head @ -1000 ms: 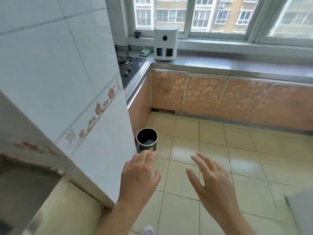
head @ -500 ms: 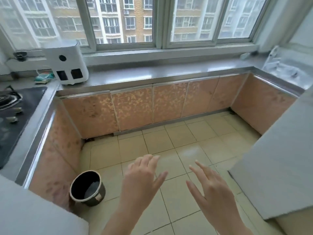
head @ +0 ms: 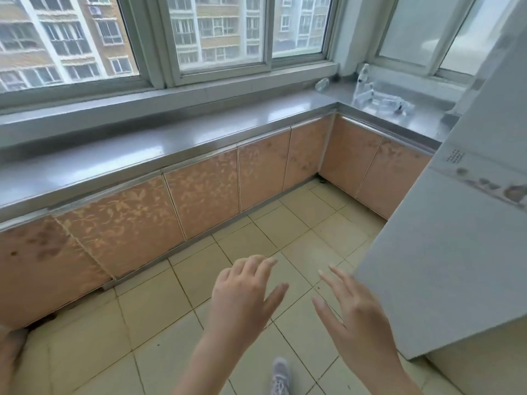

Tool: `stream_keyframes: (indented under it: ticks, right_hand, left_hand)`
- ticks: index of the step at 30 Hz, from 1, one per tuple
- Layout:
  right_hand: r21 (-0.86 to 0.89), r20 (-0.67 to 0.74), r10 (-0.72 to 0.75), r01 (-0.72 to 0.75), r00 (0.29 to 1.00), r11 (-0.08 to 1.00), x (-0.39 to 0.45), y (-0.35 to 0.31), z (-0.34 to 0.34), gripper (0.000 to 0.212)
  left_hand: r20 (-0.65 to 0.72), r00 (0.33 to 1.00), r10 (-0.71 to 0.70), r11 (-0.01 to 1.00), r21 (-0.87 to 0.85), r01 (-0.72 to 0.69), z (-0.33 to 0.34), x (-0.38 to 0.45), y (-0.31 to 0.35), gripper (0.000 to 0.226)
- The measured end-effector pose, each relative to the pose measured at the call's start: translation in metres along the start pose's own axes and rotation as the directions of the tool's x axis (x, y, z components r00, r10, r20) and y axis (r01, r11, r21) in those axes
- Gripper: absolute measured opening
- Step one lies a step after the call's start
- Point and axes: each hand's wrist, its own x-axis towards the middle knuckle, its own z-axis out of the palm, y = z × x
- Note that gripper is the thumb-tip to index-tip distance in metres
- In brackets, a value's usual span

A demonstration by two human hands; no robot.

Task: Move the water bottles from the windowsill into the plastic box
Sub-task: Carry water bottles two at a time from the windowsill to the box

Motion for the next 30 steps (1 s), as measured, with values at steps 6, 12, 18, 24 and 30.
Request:
stream_keyframes:
  ticks: [6,12,18,24,30]
  right_hand:
    - [0.038,-0.035,-0.049,0.05,0.998,0.998,0.134,0.036,0.004,0.05]
    - [-0.002,-0.073,-0.07,0.07,0.995,0.998,0.256,0.061,0.008,0.05]
    - [-0.089,-0.086,-0.057,0.05,0.995,0.995,0.378,0.091,0.029,0.055]
    - [-0.136,-0.1,0.096,-0.109,0.99,0.985,0.502,0.125,0.043,0.065]
    - [-0.157,-0.158,0.201,-0.226,0.967,0.961,0.597,0.157,0.038,0.064]
  left_hand:
    - [0.02,1.0,0.023,0.999,0.026,-0.023,0.032,0.132,-0.001,0.048]
    - [-0.048,0.998,0.041,0.996,0.075,-0.037,0.051,0.26,-0.015,0.05]
    - [-0.077,0.994,0.073,0.994,0.088,-0.066,0.087,0.39,-0.041,0.055]
    - [-0.016,0.99,0.143,0.989,0.047,-0.142,0.137,0.529,-0.057,0.062]
    - [0.041,0.96,0.276,0.96,0.045,-0.278,0.176,0.646,-0.052,0.063]
